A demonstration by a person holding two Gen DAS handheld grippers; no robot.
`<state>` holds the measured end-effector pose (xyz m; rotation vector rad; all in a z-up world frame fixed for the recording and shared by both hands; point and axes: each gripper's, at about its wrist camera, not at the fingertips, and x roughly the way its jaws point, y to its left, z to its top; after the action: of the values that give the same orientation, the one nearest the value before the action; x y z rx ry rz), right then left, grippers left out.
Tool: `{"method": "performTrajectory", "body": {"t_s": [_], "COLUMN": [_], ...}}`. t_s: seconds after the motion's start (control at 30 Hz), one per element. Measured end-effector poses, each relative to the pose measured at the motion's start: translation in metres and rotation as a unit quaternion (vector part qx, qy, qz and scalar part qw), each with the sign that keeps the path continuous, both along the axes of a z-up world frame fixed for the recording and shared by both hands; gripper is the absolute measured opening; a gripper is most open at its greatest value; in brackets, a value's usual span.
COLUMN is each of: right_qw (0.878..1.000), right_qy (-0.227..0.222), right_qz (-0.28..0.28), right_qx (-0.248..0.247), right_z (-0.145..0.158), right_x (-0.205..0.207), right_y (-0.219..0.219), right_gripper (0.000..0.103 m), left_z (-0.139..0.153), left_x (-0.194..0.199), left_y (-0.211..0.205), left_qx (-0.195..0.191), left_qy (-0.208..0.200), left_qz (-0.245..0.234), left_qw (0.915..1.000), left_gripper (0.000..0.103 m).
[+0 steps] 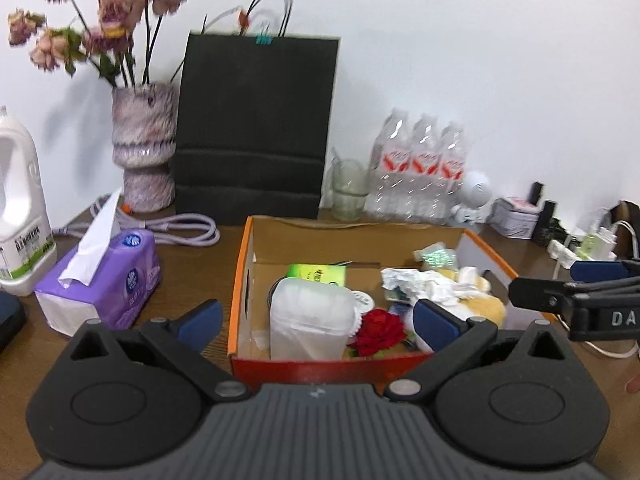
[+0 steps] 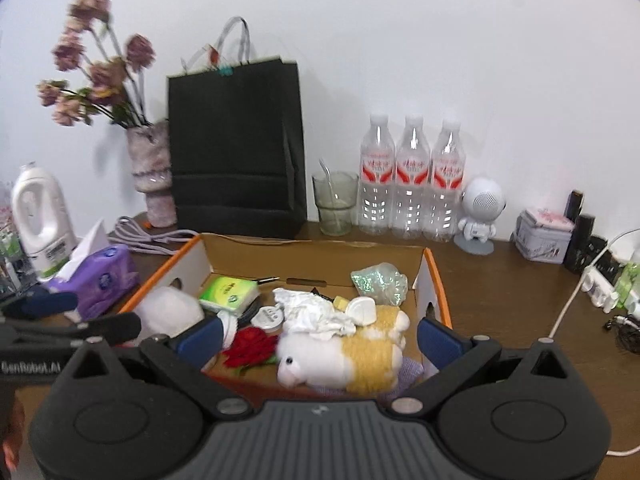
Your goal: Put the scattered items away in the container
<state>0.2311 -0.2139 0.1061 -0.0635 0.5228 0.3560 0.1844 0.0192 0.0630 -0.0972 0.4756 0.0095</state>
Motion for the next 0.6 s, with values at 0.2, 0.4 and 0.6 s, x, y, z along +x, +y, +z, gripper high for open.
{"method": "performTrajectory", "body": {"t_s": [0.2,0.4,0.6], "right_qw": [1.0,1.0,0.999], "right_qy": [-0.029,-0.028,-0.022], "right_qz": [0.005,-0.006,-0.024], "right_qx": [0.004,0.001,0.015], "right_z": [-0.014,-0.047,-0.078], "right_x": [-0.049,-0.068,-0.071], "right_y": [-0.014,-0.011,-0.007], "right_gripper": [0.103,0.103,0.103], "left_z": [-0.01,-0.04,-0.062], "left_x": [-0.045,-0.07,-0.077], "left_y": [-0.008,-0.019,-0.022], "left_qx": [-0.002,0.009,0.016], "left_qy": [-0.029,-0.031,-0.033], "left_qz": [-0.036,-0.041,-0.029], "left_qw": [0.9989,0.9986,0.9989], "left_gripper": [0.103,0.103,0.103]}}
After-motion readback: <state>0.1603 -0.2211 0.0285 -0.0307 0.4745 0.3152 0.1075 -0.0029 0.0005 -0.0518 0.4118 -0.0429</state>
